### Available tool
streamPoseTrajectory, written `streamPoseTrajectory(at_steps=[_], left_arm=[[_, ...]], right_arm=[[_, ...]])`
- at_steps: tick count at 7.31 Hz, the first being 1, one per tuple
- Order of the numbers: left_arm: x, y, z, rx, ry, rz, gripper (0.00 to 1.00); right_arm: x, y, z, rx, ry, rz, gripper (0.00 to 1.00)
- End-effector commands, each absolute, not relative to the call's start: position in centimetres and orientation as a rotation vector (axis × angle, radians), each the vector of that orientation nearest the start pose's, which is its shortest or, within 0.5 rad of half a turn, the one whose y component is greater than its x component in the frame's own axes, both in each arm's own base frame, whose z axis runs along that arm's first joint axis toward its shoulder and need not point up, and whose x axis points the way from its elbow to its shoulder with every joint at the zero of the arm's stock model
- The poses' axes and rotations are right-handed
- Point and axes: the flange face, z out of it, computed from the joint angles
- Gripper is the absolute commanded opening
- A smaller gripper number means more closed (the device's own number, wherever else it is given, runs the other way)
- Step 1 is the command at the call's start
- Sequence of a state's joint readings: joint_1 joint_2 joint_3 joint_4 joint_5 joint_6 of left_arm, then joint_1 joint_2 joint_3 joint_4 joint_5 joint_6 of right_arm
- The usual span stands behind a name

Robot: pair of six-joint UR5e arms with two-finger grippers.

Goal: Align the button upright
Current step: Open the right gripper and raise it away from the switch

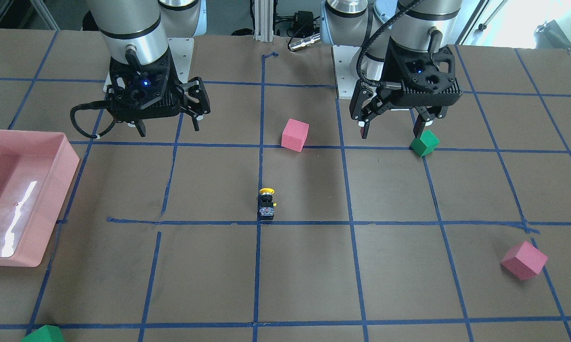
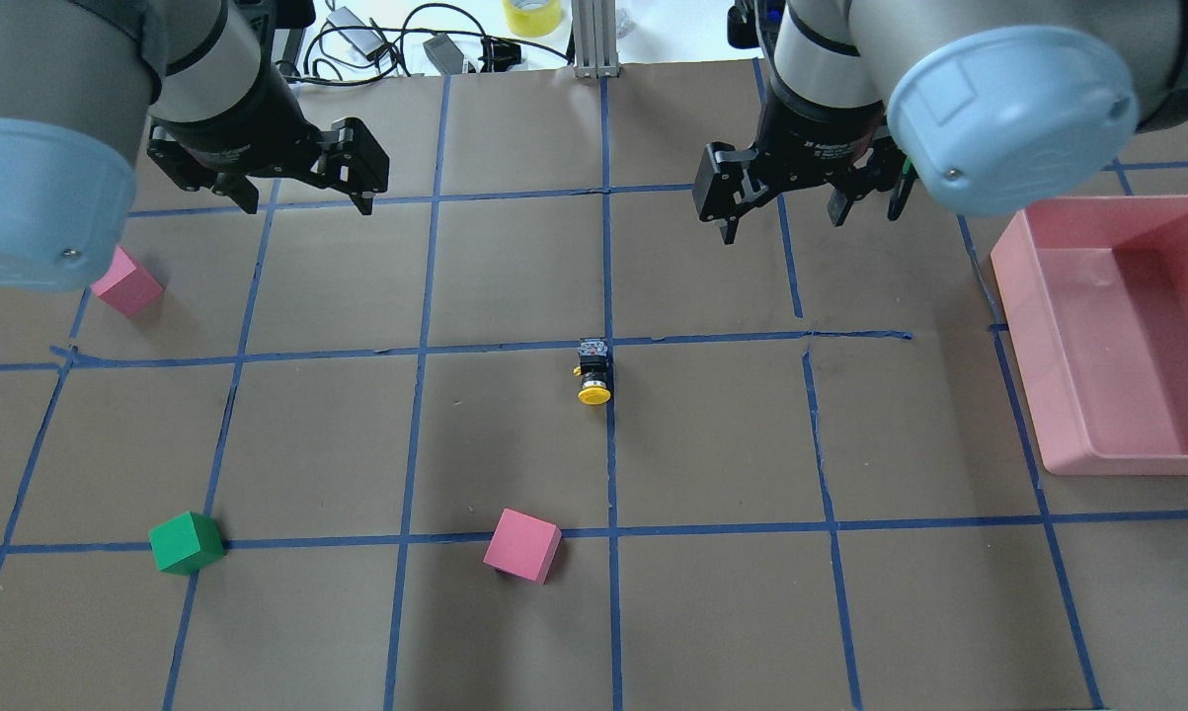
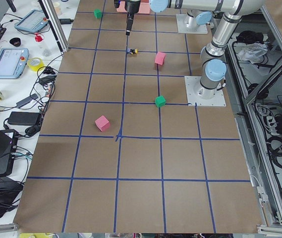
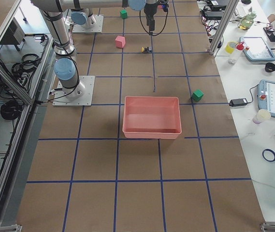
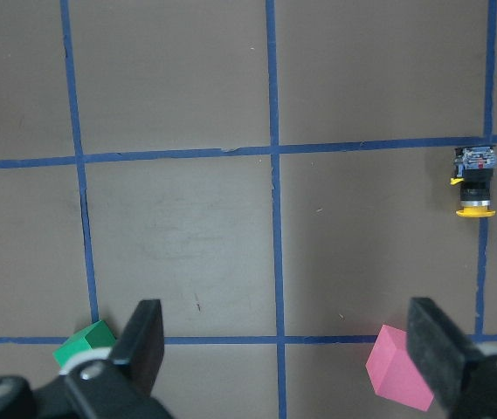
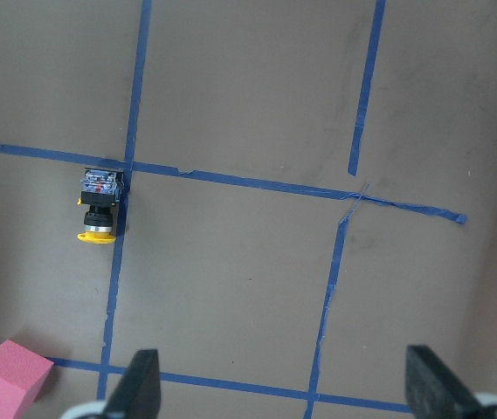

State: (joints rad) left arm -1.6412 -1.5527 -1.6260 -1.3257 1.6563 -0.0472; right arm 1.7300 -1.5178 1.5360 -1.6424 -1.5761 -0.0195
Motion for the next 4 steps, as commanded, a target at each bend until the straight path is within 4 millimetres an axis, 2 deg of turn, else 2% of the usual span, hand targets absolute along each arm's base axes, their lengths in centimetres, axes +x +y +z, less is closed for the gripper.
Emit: streamPoseTrajectory(at_steps=[1, 2, 3, 4], left_arm=[[-16.2, -49.9, 47.0, 0.014, 3.067, -0.274, 1.00], [-16.6, -50.4, 44.7, 0.025, 3.071, -0.225, 1.00], [-17.7, -50.1, 42.9, 0.049, 3.070, -0.272, 1.00], [-19.7, -49.2, 40.8, -0.058, 3.079, -0.378, 1.00]], right_arm=[[20.8, -48.9, 49.6, -0.319, 3.112, -0.122, 1.00], [20.7, -49.0, 49.7, -0.319, 3.113, -0.124, 1.00], [20.6, -49.1, 50.0, -0.314, 3.113, -0.136, 1.00], [20.0, -49.3, 50.6, -0.295, 3.116, -0.146, 1.00]])
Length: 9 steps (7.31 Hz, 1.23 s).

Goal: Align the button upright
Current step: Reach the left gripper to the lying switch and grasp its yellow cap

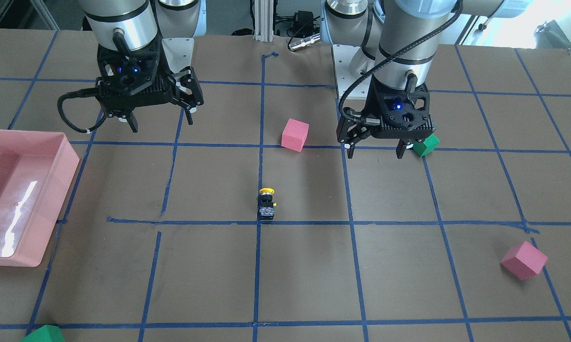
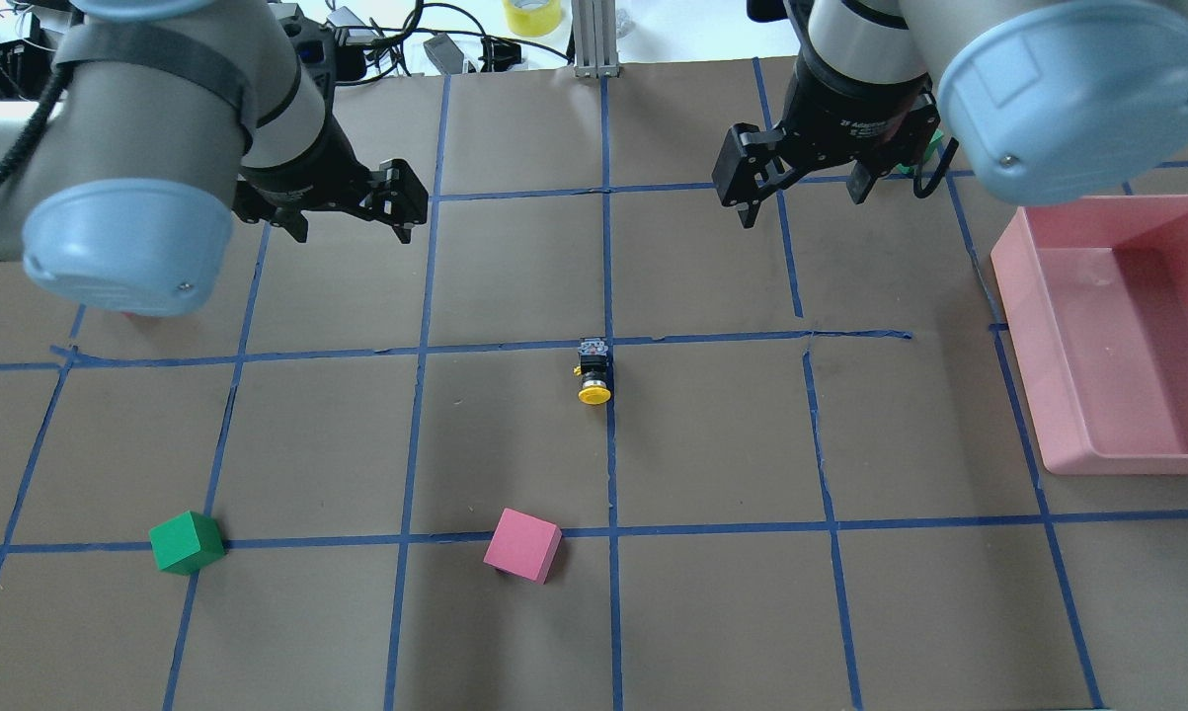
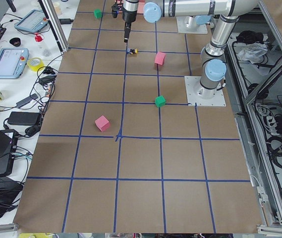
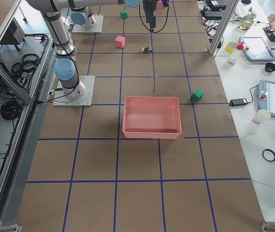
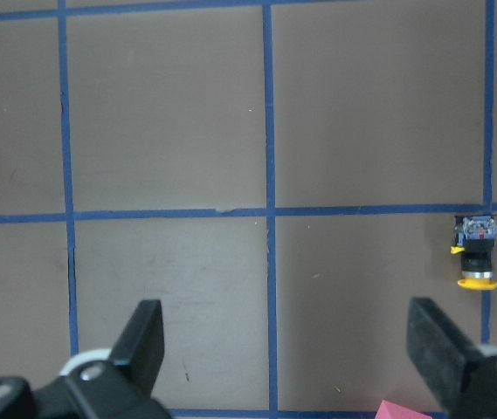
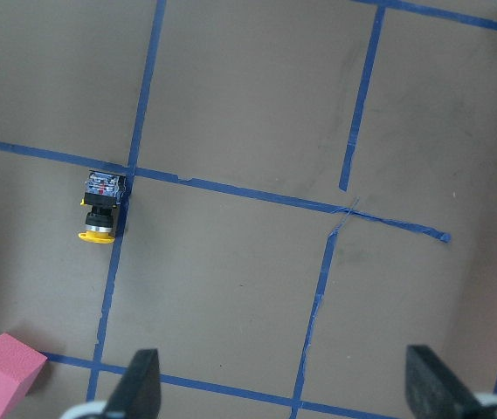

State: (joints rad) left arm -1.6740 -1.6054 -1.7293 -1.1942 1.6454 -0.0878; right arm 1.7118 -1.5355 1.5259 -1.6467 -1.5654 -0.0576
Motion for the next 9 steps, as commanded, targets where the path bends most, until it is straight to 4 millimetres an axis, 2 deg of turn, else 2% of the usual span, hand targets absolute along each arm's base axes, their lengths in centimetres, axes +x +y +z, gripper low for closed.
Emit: streamPoseTrajectory(at_steps=[1, 2, 4, 6, 8, 9], left_arm=[[-21.6, -48.0, 38.4, -0.125, 3.086, -0.472, 1.00], [-22.8, -47.1, 36.4, -0.109, 3.091, -0.584, 1.00], [-25.7, -44.1, 32.7, -0.156, 3.117, -0.756, 1.00], [-29.8, -41.8, 29.0, -0.219, 3.064, -0.752, 1.00], [-33.2, -41.2, 24.8, -0.221, 3.056, -0.837, 1.00], [-34.2, -40.9, 22.8, -0.195, 3.037, -0.878, 1.00]], right_arm=[[19.4, -49.3, 50.8, -0.279, 3.117, -0.144, 1.00], [18.6, -49.7, 50.7, -0.250, 3.119, -0.141, 1.00], [14.6, -50.8, 50.8, -0.126, 3.139, -0.140, 1.00], [14.5, -50.5, 51.3, -0.123, 3.139, -0.154, 1.00], [14.4, -50.5, 51.1, -0.118, 3.131, -0.147, 1.00], [14.4, -50.5, 50.9, -0.118, 3.129, -0.142, 1.00]])
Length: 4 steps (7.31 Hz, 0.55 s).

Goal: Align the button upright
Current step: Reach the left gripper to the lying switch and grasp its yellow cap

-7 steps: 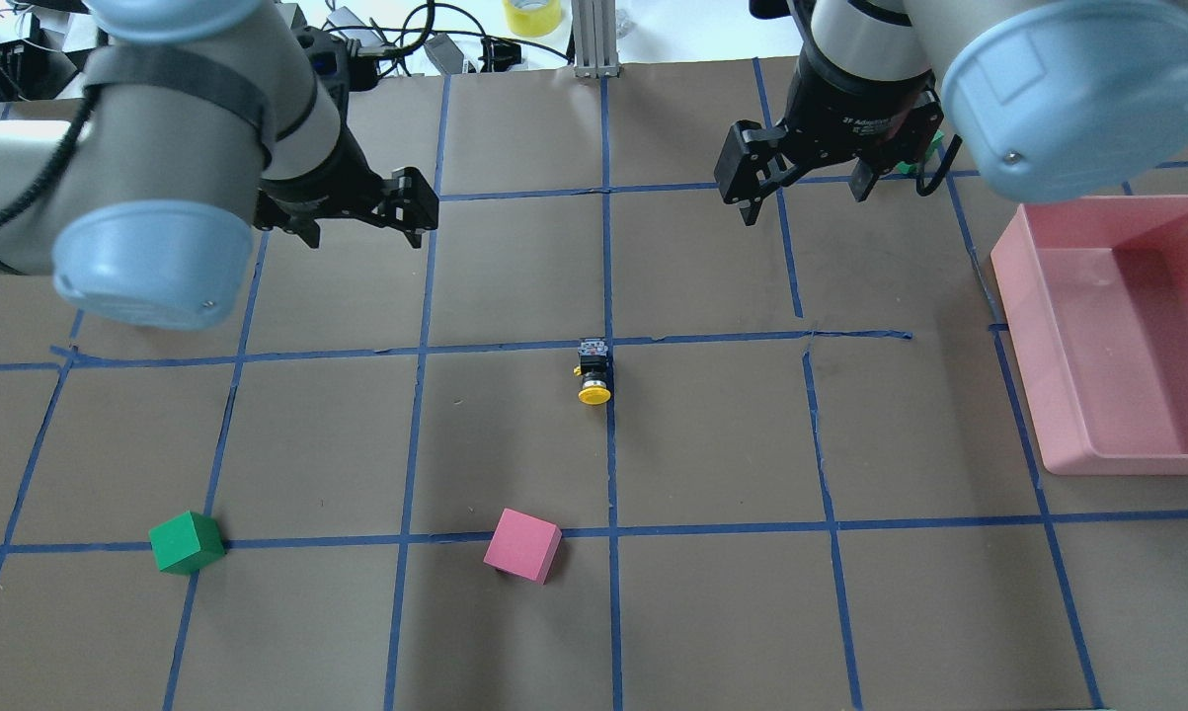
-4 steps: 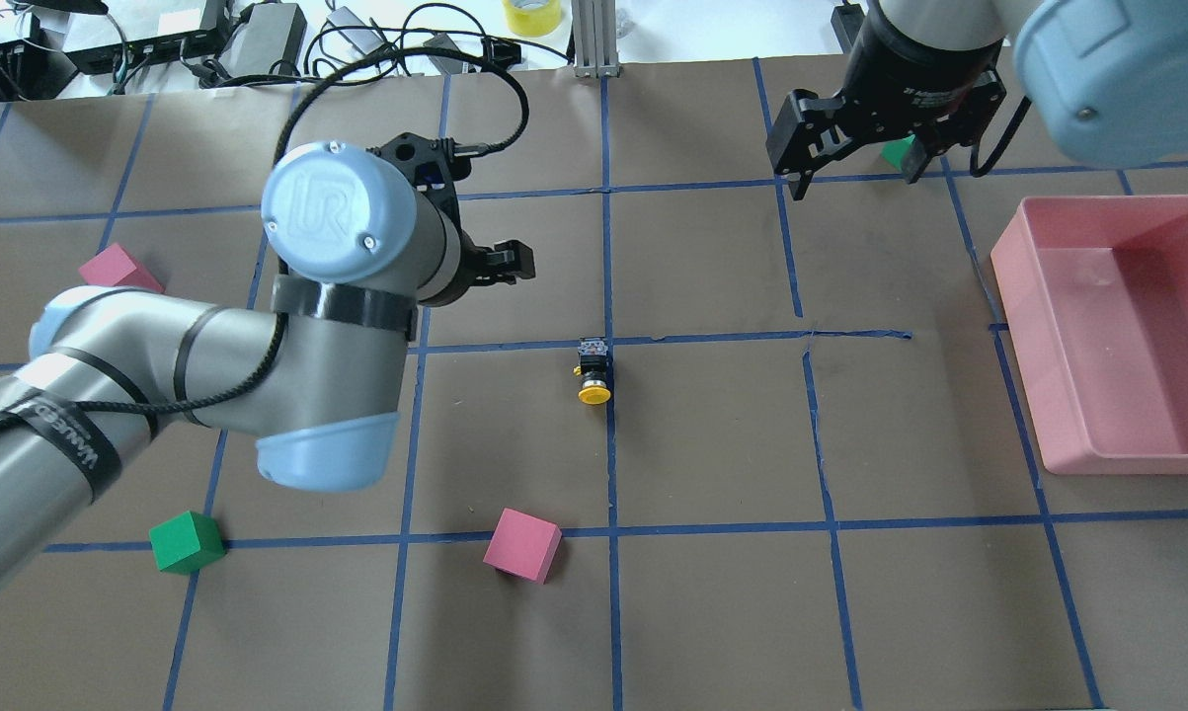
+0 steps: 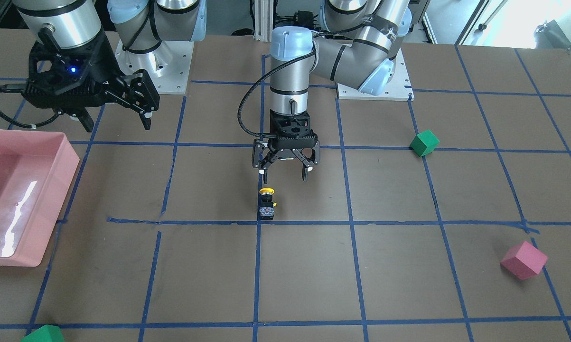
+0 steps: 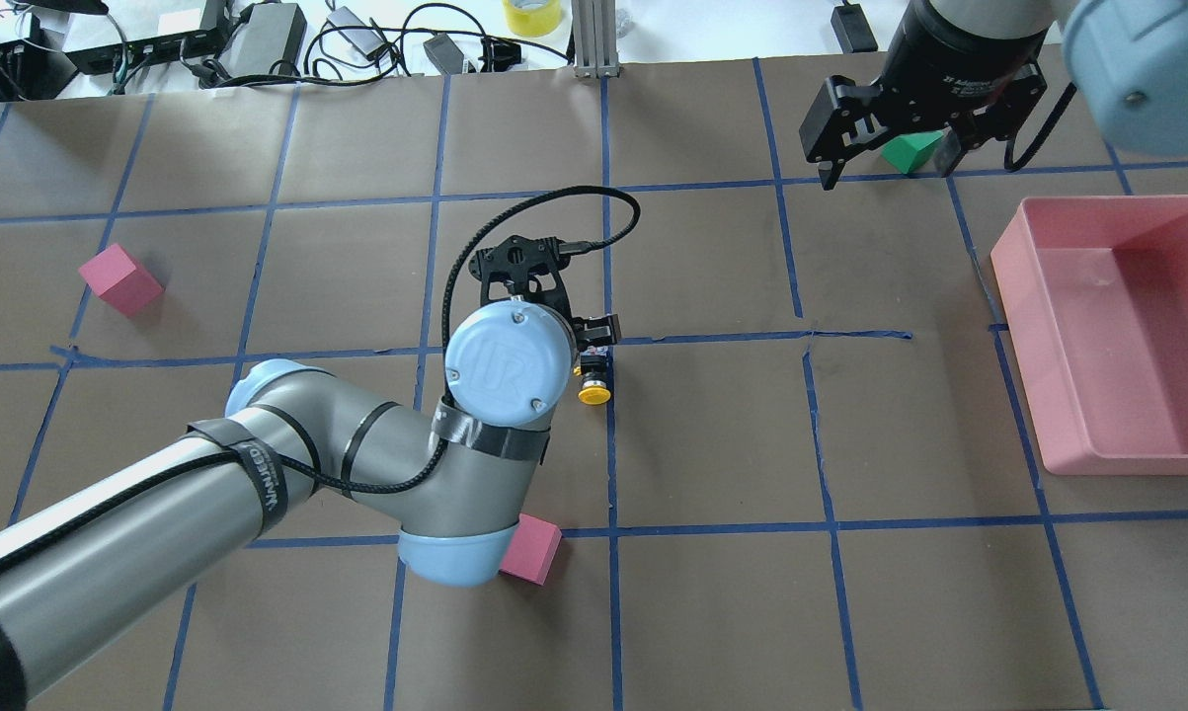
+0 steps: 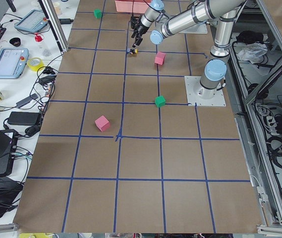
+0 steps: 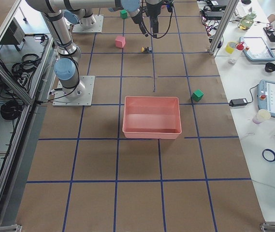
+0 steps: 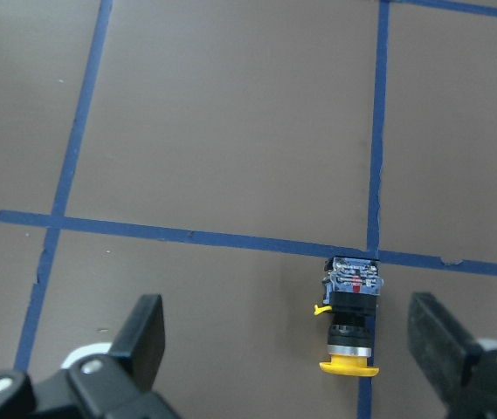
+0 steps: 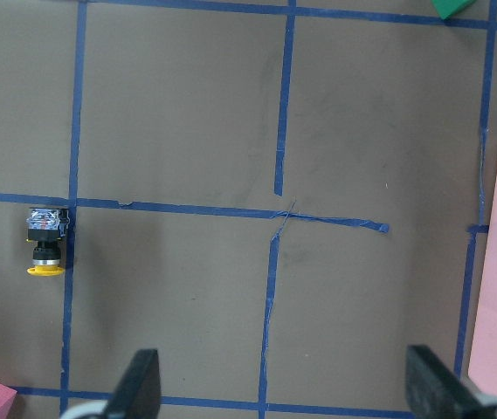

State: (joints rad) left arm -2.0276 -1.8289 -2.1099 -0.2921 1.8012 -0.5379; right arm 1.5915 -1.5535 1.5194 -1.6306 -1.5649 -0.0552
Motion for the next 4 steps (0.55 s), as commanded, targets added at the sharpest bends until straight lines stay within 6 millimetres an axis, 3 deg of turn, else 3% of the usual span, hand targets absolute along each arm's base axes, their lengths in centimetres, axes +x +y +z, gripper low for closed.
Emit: streamPoseTrajectory(at_steps=[1, 4], left_arm=[[-34.5, -40.6, 20.9, -0.193, 3.022, -0.946, 1.00], [-35.1, -40.3, 15.9, -0.179, 3.003, -0.992, 1.00]], right_arm=[[14.4, -50.5, 50.9, -0.116, 3.128, -0.144, 1.00], [14.4, -50.5, 50.9, -0.118, 3.129, -0.142, 1.00]])
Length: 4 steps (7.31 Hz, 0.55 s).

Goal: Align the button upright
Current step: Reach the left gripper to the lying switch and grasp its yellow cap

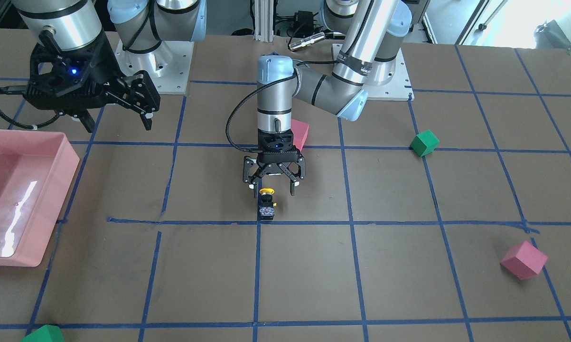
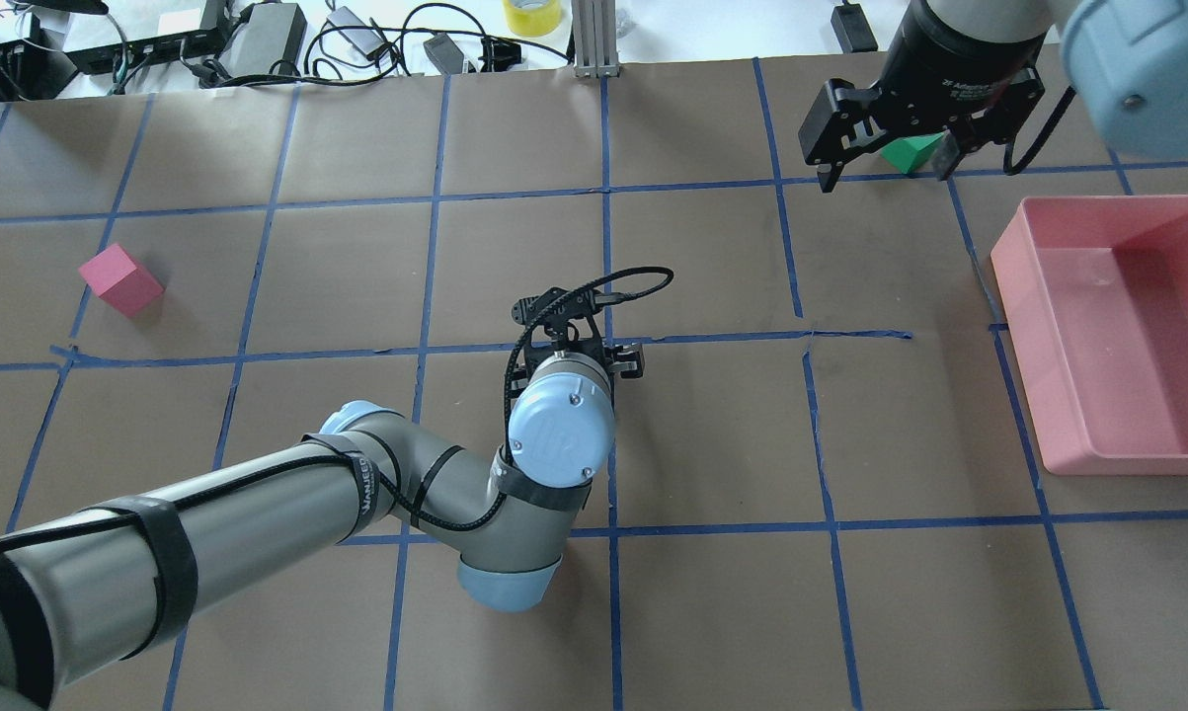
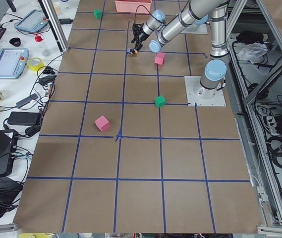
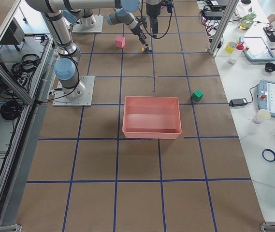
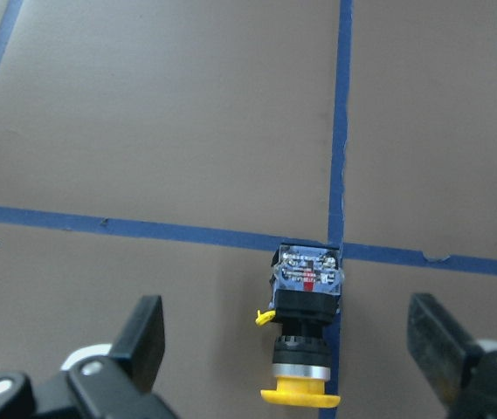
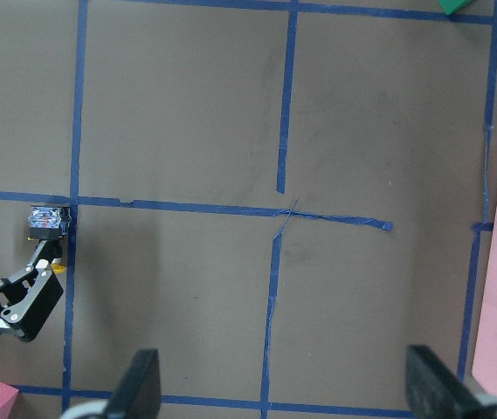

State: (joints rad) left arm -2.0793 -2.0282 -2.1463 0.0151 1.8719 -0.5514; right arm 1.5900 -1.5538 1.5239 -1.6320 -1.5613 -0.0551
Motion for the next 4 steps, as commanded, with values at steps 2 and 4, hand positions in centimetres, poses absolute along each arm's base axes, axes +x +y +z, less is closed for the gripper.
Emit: streamPoseTrajectory(at_steps=[2, 4], left_arm=[[-36.1, -39.3, 14.6, -0.130, 2.980, -1.032, 0.97], [-36.3, -37.8, 13.7, -0.059, 2.976, -0.993, 0.65]], right_arm=[[14.4, -50.5, 50.8, -0.118, 3.129, -0.142, 1.00], [14.4, -50.6, 50.7, -0.116, 3.129, -0.140, 1.00]])
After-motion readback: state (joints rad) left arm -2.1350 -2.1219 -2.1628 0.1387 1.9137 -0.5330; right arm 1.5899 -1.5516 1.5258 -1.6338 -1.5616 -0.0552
